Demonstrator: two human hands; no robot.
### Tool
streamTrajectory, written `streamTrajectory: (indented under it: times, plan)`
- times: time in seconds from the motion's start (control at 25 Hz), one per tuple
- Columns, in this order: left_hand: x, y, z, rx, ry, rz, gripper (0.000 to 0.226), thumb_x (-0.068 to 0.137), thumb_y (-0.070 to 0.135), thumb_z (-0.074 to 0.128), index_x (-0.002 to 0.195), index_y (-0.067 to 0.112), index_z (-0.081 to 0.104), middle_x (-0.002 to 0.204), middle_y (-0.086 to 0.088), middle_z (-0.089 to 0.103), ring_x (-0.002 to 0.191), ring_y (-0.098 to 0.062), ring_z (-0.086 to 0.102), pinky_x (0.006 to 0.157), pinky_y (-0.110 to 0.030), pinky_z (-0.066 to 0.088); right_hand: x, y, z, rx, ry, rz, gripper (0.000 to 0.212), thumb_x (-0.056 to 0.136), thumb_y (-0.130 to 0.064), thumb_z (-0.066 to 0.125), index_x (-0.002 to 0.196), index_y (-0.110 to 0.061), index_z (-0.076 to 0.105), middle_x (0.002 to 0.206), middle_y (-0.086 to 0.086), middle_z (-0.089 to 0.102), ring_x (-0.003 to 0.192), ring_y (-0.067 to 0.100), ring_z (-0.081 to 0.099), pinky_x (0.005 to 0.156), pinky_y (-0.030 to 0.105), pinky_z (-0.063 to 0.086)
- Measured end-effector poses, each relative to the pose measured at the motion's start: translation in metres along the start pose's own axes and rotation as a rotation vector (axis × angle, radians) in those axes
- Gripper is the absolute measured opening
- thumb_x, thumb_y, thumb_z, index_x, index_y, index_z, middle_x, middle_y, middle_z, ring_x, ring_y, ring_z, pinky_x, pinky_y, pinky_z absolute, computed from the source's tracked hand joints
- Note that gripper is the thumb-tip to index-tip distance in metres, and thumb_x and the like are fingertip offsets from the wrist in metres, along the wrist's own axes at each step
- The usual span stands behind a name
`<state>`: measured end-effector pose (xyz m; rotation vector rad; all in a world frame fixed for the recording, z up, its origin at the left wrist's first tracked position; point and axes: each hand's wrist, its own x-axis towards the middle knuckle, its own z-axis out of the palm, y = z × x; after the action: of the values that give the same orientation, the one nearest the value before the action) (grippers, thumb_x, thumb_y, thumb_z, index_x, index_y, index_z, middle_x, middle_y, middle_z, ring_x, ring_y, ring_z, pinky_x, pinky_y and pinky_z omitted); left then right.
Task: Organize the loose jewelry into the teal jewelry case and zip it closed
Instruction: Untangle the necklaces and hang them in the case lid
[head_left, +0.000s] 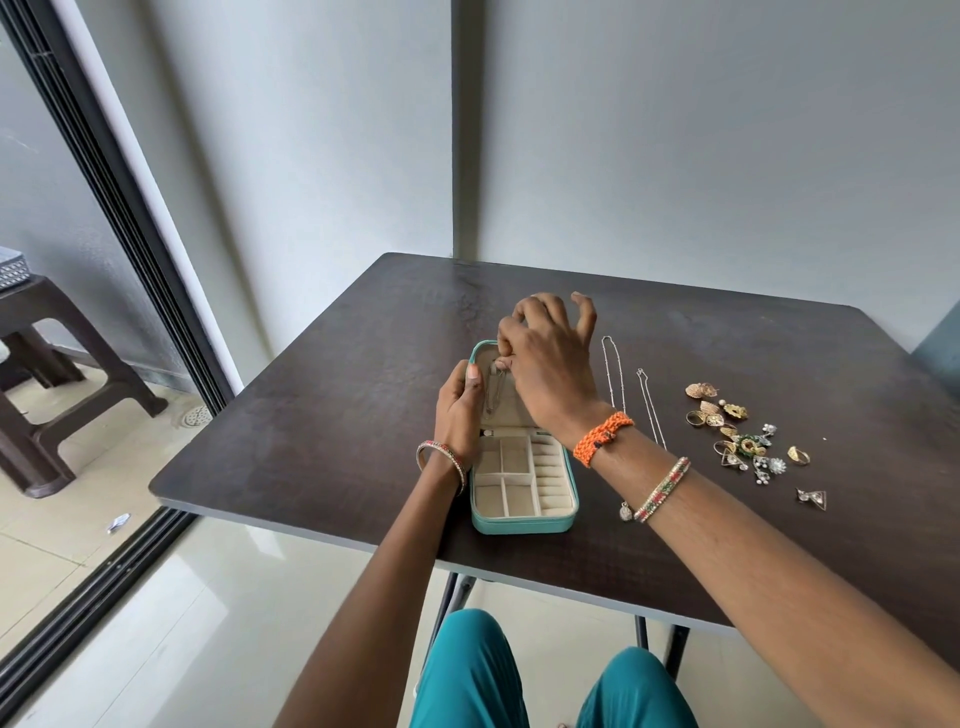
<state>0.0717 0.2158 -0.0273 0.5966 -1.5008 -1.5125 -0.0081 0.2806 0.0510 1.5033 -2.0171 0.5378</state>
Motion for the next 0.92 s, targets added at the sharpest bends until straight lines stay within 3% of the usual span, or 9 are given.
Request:
streamTrajectory:
  times: [0.2,0.44,0.6,0.72,0.92]
  plan:
    - [0.0,0.0,-0.001,-0.013,0.007,0.002,0.026,0.088,0.039,0.039,0.084,0.021,0.057,0.087,-0.012,0.052,0.082,-0.023,0.046,0.072,-0.04,0.041,-0.006,0.001,0.003,0.034,-0.042,-0.013,0.021,0.065,-0.005,0.08,0.074,-0.022,0.071,0.112,0.005,0.064,0.118,0.027,0.052,0.103,0.045,0.012]
    - [0.001,-0.002,-0.001,-0.02,0.016,-0.007,0.03,0.087,0.042,0.04,0.084,0.017,0.056,0.084,-0.012,0.05,0.08,-0.023,0.043,0.07,-0.041,0.038,-0.011,-0.001,-0.007,0.114,-0.162,0.065,0.034,0.071,0.007,0.065,0.086,-0.022,0.072,0.137,0.006,0.051,0.138,0.025,0.031,0.106,0.043,0.004]
    - [0.001,-0.001,-0.002,-0.033,0.013,0.003,0.029,0.089,0.037,0.04,0.083,0.013,0.055,0.078,-0.009,0.048,0.076,-0.021,0.043,0.068,-0.034,0.039,-0.028,-0.005,-0.017,0.129,-0.297,0.041,0.043,0.072,0.007,0.059,0.093,-0.028,0.072,0.154,0.004,0.028,0.145,0.023,0.009,0.111,0.045,0.002]
    - [0.0,0.003,-0.001,-0.022,0.021,0.002,0.029,0.093,0.032,0.039,0.083,0.008,0.051,0.071,-0.006,0.042,0.061,-0.007,0.042,0.055,-0.019,0.039,-0.042,-0.007,-0.02,0.109,-0.371,0.008,0.049,0.076,0.007,0.053,0.101,-0.032,0.069,0.161,0.002,0.002,0.147,0.025,-0.009,0.113,0.05,-0.003]
    - [0.001,0.001,0.0,-0.028,0.037,-0.017,0.025,0.097,0.026,0.039,0.079,0.013,0.05,0.077,-0.008,0.044,0.068,-0.013,0.043,0.062,-0.027,0.039,-0.049,-0.007,-0.022,0.145,-0.355,0.052,0.054,0.072,0.011,0.053,0.105,-0.031,0.067,0.161,0.004,0.001,0.147,0.025,-0.01,0.114,0.05,-0.003]
